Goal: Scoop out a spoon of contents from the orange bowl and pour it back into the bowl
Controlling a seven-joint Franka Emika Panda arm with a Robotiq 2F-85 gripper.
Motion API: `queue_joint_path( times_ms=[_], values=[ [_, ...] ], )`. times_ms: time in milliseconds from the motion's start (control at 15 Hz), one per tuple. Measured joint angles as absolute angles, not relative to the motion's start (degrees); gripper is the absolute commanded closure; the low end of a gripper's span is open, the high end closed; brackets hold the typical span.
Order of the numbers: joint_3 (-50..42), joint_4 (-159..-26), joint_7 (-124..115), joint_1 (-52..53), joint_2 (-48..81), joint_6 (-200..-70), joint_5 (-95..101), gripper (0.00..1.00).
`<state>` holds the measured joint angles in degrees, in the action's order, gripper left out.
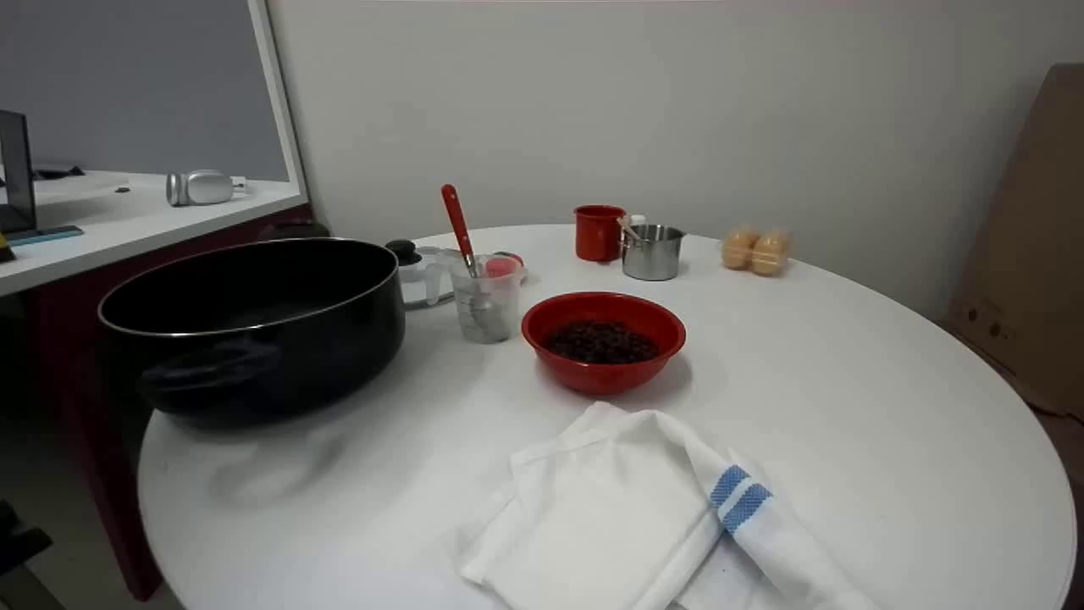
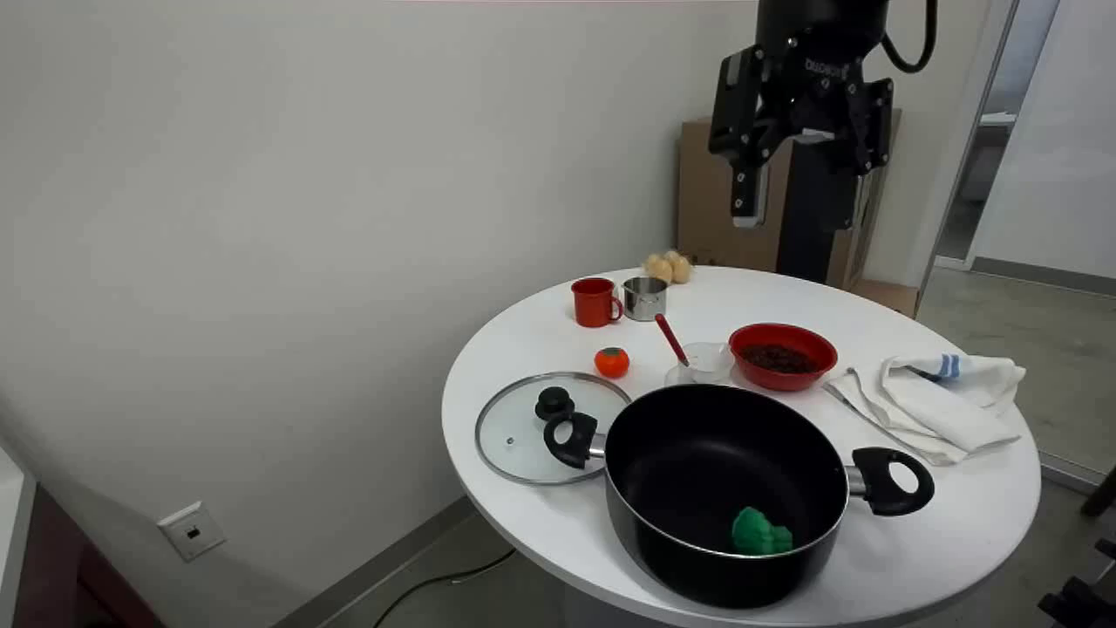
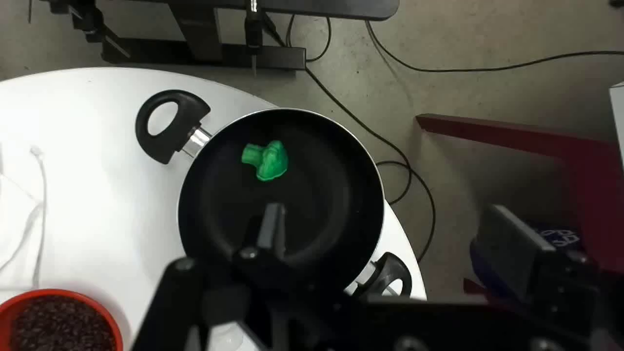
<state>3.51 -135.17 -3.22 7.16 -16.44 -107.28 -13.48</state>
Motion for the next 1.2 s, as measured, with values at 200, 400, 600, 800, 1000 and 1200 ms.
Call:
queue_joint_path(
  times_ms=[200,400,600,800,1000,1200],
  values=[
    [3.51,-135.17,-3.22,7.17,-16.44,-107.29,-13.48,0.00],
    [3.51,-135.17,-3.22,7.17,-16.44,-107.30,-13.48,0.00],
    [3.53,-135.18,-3.22,7.14,-16.44,-107.30,-13.48,0.00],
    [3.62,-134.81,2.74,7.12,-16.14,-108.36,-10.38,0.00],
    [3.73,-132.03,5.61,6.70,-13.68,-109.78,-1.37,0.00],
    [3.75,-127.13,6.91,5.96,-9.19,-111.79,8.31,0.00]
  ],
)
